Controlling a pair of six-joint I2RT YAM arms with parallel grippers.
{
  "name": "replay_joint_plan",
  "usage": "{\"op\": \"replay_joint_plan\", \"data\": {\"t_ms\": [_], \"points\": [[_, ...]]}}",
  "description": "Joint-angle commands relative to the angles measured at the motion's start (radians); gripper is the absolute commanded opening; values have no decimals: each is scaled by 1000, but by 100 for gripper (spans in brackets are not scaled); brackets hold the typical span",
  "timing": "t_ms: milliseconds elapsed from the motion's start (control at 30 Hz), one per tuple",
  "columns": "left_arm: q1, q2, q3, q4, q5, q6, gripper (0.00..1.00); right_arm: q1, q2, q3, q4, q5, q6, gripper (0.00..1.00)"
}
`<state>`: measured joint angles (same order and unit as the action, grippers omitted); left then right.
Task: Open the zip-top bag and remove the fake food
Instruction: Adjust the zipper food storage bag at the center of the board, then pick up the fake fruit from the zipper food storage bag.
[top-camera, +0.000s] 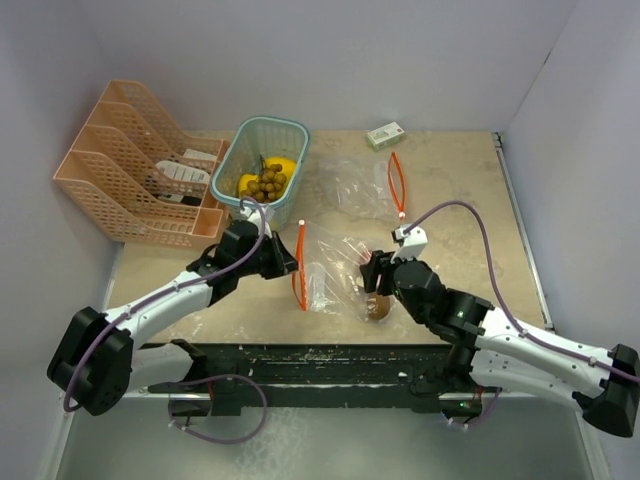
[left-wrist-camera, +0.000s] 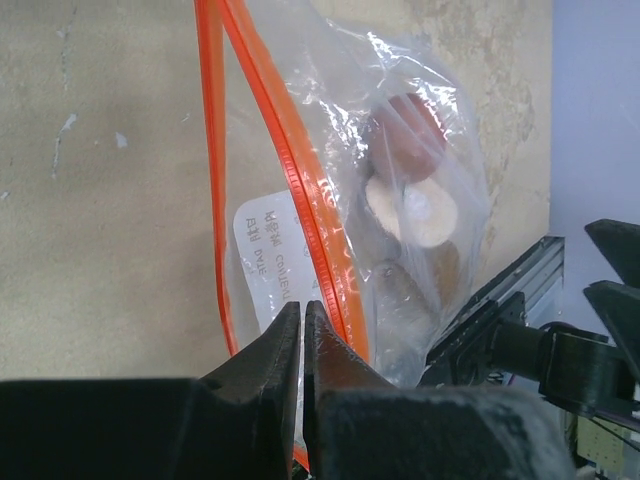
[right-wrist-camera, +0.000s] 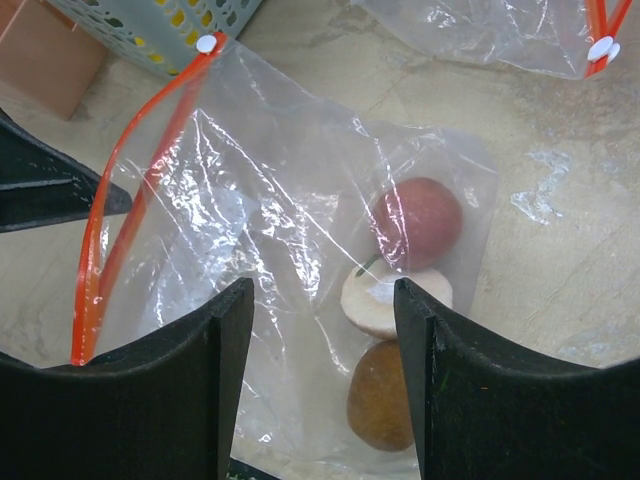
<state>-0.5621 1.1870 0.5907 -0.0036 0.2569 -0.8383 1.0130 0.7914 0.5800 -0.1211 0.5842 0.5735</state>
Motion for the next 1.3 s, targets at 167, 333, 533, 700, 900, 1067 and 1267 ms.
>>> {"op": "replay_joint_plan", "data": {"t_ms": [167,333,533,700,900,1067,1267], "points": [[5,0,-52,217,77,-54,6,-10,25,6,49,-3,5,60],[6,14,-59,245,85,-61,6,-15,23,-1,55,-7,8,60],[-1,82,-91,359,95,-104,6,-21,48,-4,62,-13,9,60],[-19,127,-96,411,84,-119,7,-142,103,-5,36,-80,69,61],[-32,160,-92,439,64,-128,18,-344,210,-8,59,-218,100,72],[-47,198,-93,492,60,-148,30,-443,338,-13,89,-262,101,87],[-92,259,-93,536,42,-156,34,-477,414,-92,229,-346,128,90]]}}
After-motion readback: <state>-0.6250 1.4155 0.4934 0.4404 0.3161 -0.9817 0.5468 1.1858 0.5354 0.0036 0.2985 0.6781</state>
